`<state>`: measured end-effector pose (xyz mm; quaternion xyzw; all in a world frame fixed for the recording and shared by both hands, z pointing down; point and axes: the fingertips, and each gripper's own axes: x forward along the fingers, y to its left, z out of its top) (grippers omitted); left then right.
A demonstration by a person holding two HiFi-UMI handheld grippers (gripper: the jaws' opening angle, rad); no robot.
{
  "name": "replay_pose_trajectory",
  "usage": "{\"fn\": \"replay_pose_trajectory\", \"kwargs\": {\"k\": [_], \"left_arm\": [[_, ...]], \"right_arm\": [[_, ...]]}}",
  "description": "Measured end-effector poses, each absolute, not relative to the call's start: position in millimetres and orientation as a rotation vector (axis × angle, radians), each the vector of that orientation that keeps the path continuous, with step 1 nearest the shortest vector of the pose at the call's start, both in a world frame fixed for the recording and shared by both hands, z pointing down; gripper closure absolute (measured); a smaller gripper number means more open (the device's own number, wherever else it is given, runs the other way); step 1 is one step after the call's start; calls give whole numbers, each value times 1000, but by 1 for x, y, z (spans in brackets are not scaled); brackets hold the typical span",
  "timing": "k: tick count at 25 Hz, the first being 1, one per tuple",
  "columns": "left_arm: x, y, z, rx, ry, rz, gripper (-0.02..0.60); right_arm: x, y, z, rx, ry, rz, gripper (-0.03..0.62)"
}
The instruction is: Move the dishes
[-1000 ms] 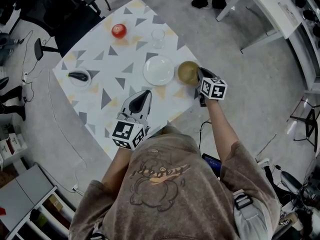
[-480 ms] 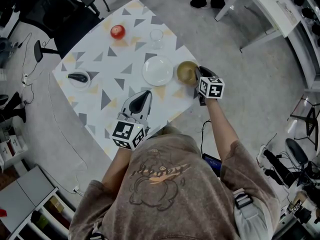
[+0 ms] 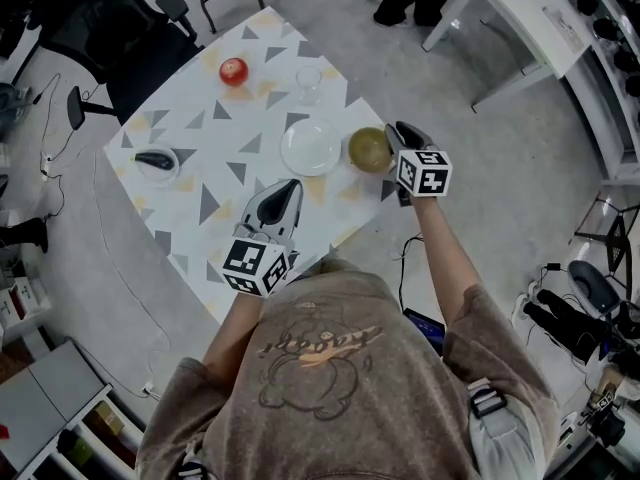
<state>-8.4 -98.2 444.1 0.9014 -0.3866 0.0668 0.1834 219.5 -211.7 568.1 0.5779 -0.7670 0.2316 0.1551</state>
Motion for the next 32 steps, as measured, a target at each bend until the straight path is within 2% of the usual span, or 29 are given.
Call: {"fn": "replay_pose_trajectory", "kwargs": {"k": [15,25,32], "left_arm": [[-28,-98,426,2547,-1166,121,561],[-51,-90,423,2555,-1272,152,561],[-63,-93,423,2547,-1343,157,561]], "right_arm": [[140,-152,432,1571,-2531,354,502],[107,-97,418,1504,-2621,300,531],[104,-90,431,1527,-2612,288,577]]}}
